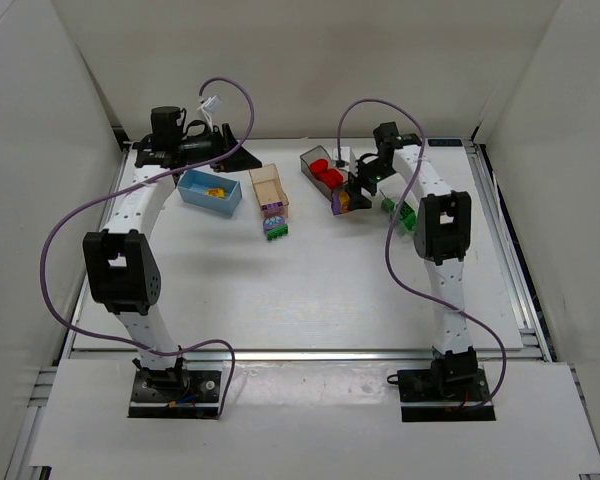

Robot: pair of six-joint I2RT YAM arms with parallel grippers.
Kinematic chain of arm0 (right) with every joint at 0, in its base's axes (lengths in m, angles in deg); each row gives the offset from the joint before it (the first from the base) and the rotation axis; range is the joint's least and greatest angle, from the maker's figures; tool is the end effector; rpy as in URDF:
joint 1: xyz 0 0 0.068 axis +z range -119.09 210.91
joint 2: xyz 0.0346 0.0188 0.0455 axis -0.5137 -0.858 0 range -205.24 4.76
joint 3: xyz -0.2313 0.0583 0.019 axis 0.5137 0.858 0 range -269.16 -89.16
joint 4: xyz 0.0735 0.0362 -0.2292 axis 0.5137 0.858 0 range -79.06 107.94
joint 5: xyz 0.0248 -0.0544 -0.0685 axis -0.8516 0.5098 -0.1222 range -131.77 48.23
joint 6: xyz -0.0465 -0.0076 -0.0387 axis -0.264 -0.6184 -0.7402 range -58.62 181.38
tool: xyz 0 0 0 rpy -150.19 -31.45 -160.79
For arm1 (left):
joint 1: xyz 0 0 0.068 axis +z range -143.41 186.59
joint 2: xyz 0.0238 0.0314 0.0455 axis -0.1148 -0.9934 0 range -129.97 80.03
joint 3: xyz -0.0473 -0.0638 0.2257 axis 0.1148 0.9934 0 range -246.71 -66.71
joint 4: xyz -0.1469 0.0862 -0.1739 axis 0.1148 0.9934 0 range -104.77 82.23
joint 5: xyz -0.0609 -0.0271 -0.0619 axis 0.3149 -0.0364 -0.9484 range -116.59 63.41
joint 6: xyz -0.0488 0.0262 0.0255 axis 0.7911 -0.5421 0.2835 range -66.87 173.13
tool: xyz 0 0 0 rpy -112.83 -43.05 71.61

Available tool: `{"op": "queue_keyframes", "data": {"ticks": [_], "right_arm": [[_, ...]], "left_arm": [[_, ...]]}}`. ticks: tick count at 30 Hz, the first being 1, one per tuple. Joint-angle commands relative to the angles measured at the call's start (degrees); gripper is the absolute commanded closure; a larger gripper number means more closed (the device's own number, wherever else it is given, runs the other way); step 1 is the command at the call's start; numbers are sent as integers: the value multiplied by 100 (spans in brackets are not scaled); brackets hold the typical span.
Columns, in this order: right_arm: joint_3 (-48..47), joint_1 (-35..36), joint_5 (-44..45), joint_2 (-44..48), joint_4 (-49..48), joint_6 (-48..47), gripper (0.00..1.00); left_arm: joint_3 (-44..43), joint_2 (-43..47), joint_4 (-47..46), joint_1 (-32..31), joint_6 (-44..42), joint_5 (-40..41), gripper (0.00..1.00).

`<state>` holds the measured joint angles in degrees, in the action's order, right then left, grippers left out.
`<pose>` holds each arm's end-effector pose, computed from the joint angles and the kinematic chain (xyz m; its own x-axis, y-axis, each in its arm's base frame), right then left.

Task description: Sort the legos into containers by color

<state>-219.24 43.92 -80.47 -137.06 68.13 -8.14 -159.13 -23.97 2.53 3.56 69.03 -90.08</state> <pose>0.4542 0.1342 0.1658 0.0515 -0.7384 -0.6724 -0.9898 0.0517 -0.1325 0.3886 -0.0614 0.3037 -0.6848 -0.0863 -0.7236 0.6429 0.3959 -0.6557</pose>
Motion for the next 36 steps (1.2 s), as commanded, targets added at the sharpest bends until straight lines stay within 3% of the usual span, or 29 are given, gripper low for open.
{"op": "queue_keyframes", "data": {"ticks": [1,7,12,14,17,23,27,31,36], "right_arm": [[-211,166,-208,-48,214,-264,13],[-26,272,-296,23,275,-317,19],[158,263,-261,154,354,-334,36],[237,254,-244,198,381,-326,35],[395,210,-182,277,372,-405,27],[457,157,-156,330,319,-361,34],[431,149,-164,321,266,-230,51],[466,166,-164,444,310,-63,80],[1080,114,-524,1286,-32,464,88]], "left_arm": [[-206,3,-60,57,-43,-41,17],[-232,-67,-51,83,-43,-41,16],[-232,-102,-51,92,-17,-59,16],[-232,-120,-51,92,-8,-94,16],[-224,-102,-51,92,10,-120,16],[-215,-94,-51,74,45,-129,15],[-215,-111,-60,83,62,-112,16],[-154,-67,-60,22,80,-217,17],[364,117,-60,-277,-51,-864,18]]}}
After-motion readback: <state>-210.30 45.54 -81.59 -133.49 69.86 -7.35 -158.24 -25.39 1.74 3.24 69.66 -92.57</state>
